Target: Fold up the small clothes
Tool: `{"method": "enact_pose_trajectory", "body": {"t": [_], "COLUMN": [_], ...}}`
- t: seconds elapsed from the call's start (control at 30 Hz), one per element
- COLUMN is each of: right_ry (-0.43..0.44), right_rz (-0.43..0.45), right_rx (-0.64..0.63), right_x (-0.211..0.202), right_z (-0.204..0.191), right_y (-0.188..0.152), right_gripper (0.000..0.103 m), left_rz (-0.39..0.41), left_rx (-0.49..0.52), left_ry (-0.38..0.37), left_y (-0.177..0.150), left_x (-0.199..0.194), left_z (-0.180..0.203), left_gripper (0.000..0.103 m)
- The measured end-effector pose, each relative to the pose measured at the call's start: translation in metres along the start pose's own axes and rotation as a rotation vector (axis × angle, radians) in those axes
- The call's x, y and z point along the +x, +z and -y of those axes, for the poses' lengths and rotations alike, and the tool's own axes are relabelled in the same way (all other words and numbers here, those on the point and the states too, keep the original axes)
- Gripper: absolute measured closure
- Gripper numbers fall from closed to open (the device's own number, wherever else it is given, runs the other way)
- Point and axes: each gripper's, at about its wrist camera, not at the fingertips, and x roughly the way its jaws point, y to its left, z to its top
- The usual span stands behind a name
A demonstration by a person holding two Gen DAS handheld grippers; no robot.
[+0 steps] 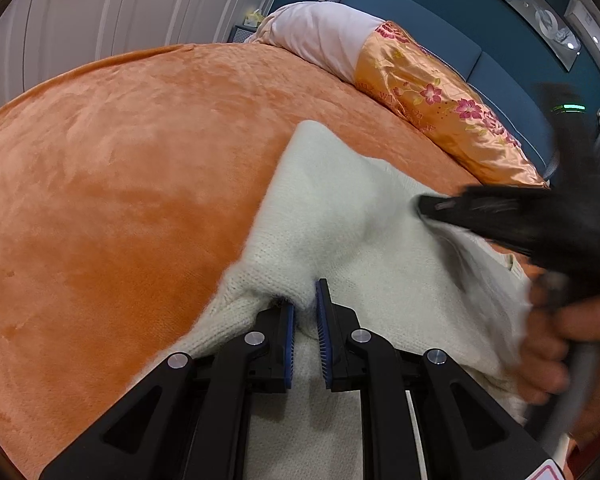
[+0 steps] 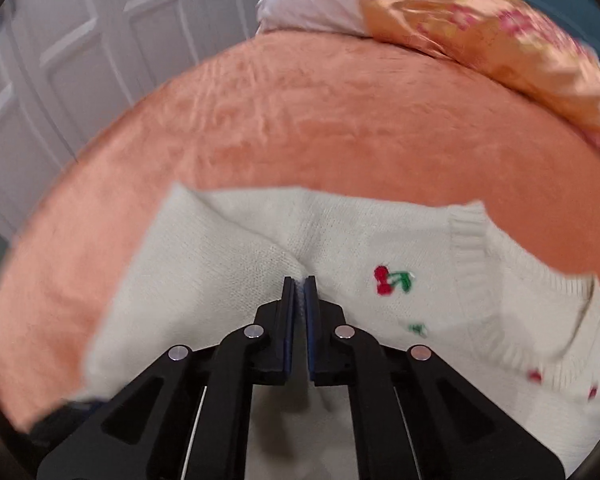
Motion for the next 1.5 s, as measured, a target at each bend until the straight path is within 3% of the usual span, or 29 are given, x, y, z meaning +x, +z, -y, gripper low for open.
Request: {"method": "enact_pose_trajectory", "body": {"t": [0.03, 0.1, 0.2, 0.27, 0.37, 0.43, 0.47, 0.5, 0.67, 0.77, 0.9, 0.93, 0.97, 1.03, 1.1, 1.2, 1.23, 1.27, 1.3, 1.33, 1.43, 1.5], "right_ry": [0.002, -0.032, -0.148, -0.220, -0.163, -0.136, -0.121, -0.118, -0.097, -0.174, -0.148, -0.168, -0.194, -0.182, -0.203, -0.232, -0.250, -0.269, -0.292, -0.299, -0.307, -0.317], "right_rz": [0.072, 0.149, 0.234, 0.223, 0.121, 0.128, 0.129, 0.135, 0.301, 0.140, 0.233, 0.225, 0.163, 0.167, 0.160, 0.176, 0.173, 0.167, 0.162, 0.159, 0.105, 0.058], "right_rx": [0.048, 0.153, 0.342, 0.439, 0.569, 0.561, 0.538, 0.524, 0.517, 0.507, 0.521, 0.503, 0.493, 0.501, 0.524, 0.512, 0.501, 0.493, 0.485, 0.483, 0.483, 0.516], "right_x": [-0.028, -0.068, -0.128, -0.147, -0.141, -0.136, -0.136, -0.139, -0.187, -0.145, -0.164, -0.161, -0.145, -0.142, -0.157, -0.192, -0.209, -0.221, -0.238, -0.249, -0.286, -0.310], "right_z": [0.014, 0.047, 0.115, 0.151, 0.190, 0.188, 0.183, 0.180, 0.181, 0.194, 0.183, 0.181, 0.183, 0.189, 0.184, 0.169, 0.165, 0.159, 0.153, 0.148, 0.138, 0.128], "right_y": [-0.009, -0.033, -0.091, -0.121, -0.152, -0.155, -0.151, -0.147, -0.154, -0.175, -0.175, -0.175, -0.178, -0.184, -0.178, -0.193, -0.205, -0.218, -0.236, -0.252, -0.306, -0.347], "right_gripper": [0.095, 0.060, 0.056, 0.056, 0.056, 0.056, 0.067, 0.097, 0.098, 0.098, 0.098, 0.098, 0.098, 0.098, 0.094, 0.094, 0.089, 0.076, 0.059, 0.051, 0.049, 0.045], "left_rz": [0.001, 0.000, -0.001, -0.003, -0.011, -0.025, -0.036, -0.047, -0.068, -0.062, -0.052, -0.050, -0.048, -0.045, -0.046, -0.068, -0.086, -0.101, -0.107, -0.109, -0.148, -0.175], "left_rx": [0.000, 0.001, 0.000, 0.001, 0.006, 0.009, 0.013, 0.025, 0.126, 0.141, 0.156, 0.159, 0.164, 0.182, 0.189, 0.172, 0.152, 0.139, 0.120, 0.113, 0.087, 0.064], "left_ry": [0.000, 0.002, 0.002, 0.005, 0.017, 0.030, 0.039, 0.052, 0.085, 0.090, 0.109, 0.113, 0.117, 0.134, 0.138, 0.114, 0.100, 0.094, 0.078, 0.064, 0.054, 0.062], "left_y": [0.000, 0.000, 0.000, 0.000, 0.002, 0.005, 0.008, 0.011, 0.013, 0.008, 0.006, 0.005, 0.004, 0.003, 0.004, 0.005, 0.002, -0.002, -0.009, -0.015, -0.039, -0.055], "left_x": [0.001, 0.000, 0.000, 0.001, 0.002, 0.002, 0.003, 0.002, -0.002, 0.001, 0.002, 0.003, 0.003, 0.004, 0.002, -0.015, -0.027, -0.037, -0.058, -0.071, -0.120, -0.148], "left_z": [0.000, 0.000, 0.000, 0.000, 0.002, 0.003, 0.004, 0.006, 0.013, 0.011, 0.012, 0.012, 0.013, 0.016, 0.018, 0.015, 0.012, 0.009, 0.001, -0.003, -0.026, -0.043], "left_gripper": [0.089, 0.089, 0.089, 0.089, 0.089, 0.089, 0.090, 0.091, 0.091, 0.090, 0.089, 0.089, 0.088, 0.088, 0.088, 0.077, 0.068, 0.058, 0.055, 0.052, 0.036, 0.031]}}
